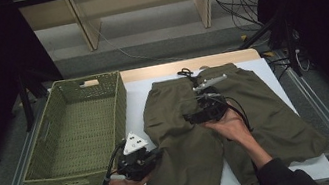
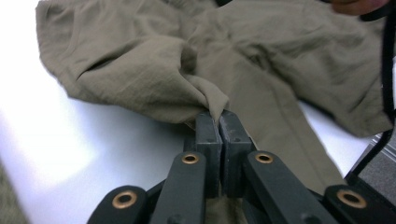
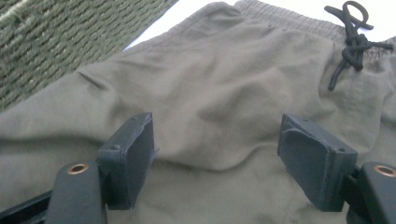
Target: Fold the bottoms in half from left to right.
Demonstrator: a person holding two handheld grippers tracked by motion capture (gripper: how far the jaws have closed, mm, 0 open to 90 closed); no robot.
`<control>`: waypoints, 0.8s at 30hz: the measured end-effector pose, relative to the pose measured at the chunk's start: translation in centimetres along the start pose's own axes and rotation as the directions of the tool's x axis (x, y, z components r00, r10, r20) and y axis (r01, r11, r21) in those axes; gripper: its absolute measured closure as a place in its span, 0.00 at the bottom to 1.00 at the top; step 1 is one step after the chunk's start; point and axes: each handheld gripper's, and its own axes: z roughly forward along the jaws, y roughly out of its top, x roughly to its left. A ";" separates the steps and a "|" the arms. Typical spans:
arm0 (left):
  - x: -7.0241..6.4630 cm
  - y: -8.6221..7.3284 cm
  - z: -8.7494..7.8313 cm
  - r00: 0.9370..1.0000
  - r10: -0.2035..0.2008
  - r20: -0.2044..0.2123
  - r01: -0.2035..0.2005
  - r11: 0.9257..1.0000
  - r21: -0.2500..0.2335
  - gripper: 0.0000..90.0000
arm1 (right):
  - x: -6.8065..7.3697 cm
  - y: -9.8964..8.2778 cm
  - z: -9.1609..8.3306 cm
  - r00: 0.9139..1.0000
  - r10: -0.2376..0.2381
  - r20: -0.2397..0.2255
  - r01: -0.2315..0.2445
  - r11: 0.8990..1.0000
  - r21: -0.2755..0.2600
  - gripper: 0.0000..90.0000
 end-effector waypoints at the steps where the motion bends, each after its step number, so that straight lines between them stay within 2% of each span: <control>1: -0.1 0.3 0.1 1.000 0.005 0.007 -0.005 1.000 -0.002 0.97 | 0.0 0.3 0.1 1.000 -0.005 0.001 0.005 1.000 0.004 0.31; 9: -0.9 1.7 0.9 0.998 0.040 0.037 -0.040 0.999 -0.010 0.97 | 0.5 2.7 1.0 1.000 0.003 -0.023 -0.003 0.999 0.034 0.31; 10: -1.2 2.0 1.0 0.997 0.057 0.045 -0.057 0.998 -0.014 0.97 | 0.6 3.0 1.1 1.000 -0.004 -0.019 0.004 0.999 0.035 0.31; 19: -1.2 2.4 1.5 0.995 0.074 0.069 -0.072 0.997 -0.032 0.97 | 1.4 5.3 2.5 0.999 -0.038 -0.033 0.041 0.996 0.083 0.31; 23: -1.7 2.9 1.8 0.992 0.097 0.077 -0.094 0.995 -0.037 0.97 | 2.0 6.1 3.0 0.997 -0.041 -0.058 0.047 0.994 0.095 0.31; 24: -2.1 3.3 2.0 0.990 0.111 0.087 -0.108 0.993 -0.041 0.97 | 2.3 6.5 3.2 0.997 -0.052 -0.064 0.059 0.992 0.108 0.31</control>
